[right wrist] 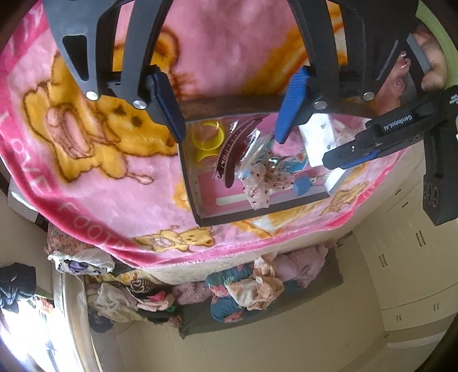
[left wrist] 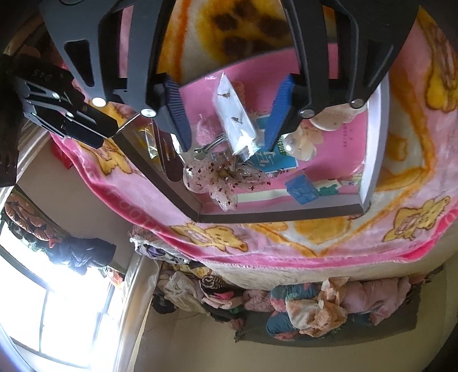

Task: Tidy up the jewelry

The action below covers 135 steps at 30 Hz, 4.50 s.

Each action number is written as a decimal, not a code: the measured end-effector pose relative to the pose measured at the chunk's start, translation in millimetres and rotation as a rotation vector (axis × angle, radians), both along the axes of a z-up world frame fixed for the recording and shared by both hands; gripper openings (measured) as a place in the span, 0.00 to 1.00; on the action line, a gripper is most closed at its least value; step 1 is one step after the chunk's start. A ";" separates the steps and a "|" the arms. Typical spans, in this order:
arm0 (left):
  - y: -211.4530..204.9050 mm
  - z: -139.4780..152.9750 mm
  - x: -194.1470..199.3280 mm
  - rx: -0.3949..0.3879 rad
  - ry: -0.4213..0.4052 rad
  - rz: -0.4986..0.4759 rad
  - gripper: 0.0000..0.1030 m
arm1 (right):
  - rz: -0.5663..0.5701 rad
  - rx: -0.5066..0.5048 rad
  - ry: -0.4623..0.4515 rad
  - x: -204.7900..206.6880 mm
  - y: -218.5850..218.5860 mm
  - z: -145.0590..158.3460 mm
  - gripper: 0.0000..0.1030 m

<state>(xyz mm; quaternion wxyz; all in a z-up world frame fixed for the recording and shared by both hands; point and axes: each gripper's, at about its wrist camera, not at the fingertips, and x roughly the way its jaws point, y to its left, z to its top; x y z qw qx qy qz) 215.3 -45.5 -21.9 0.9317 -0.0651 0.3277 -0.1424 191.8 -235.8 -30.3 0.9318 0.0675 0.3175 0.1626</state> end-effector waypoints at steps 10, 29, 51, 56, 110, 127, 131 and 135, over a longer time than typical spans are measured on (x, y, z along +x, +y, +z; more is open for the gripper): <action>8.7 16.4 -30.6 0.005 -0.057 0.012 0.67 | 0.036 -0.011 -0.100 -41.0 4.8 10.2 0.83; 16.1 10.0 -88.1 0.042 -0.115 0.022 0.89 | 0.019 -0.014 -0.233 -86.4 6.7 13.4 0.94; 21.8 -9.4 -117.3 0.042 -0.173 0.109 0.89 | 0.011 -0.032 -0.311 -114.6 19.2 -1.6 0.94; 22.4 -10.3 -118.0 0.049 -0.173 0.126 0.89 | -0.007 -0.031 -0.299 -112.5 17.2 -3.6 0.94; 28.4 -10.4 -117.6 0.057 -0.168 0.150 0.89 | -0.003 -0.030 -0.303 -113.4 16.5 -2.4 0.94; 29.9 -8.1 -117.7 0.061 -0.170 0.150 0.89 | -0.002 -0.030 -0.305 -113.0 17.0 -1.8 0.94; 31.8 -7.5 -117.5 0.059 -0.167 0.148 0.89 | -0.004 -0.030 -0.305 -113.7 16.9 -1.9 0.94; 34.4 -6.3 -116.2 0.039 -0.162 0.144 0.89 | -0.005 -0.030 -0.306 -113.8 16.7 -1.7 0.94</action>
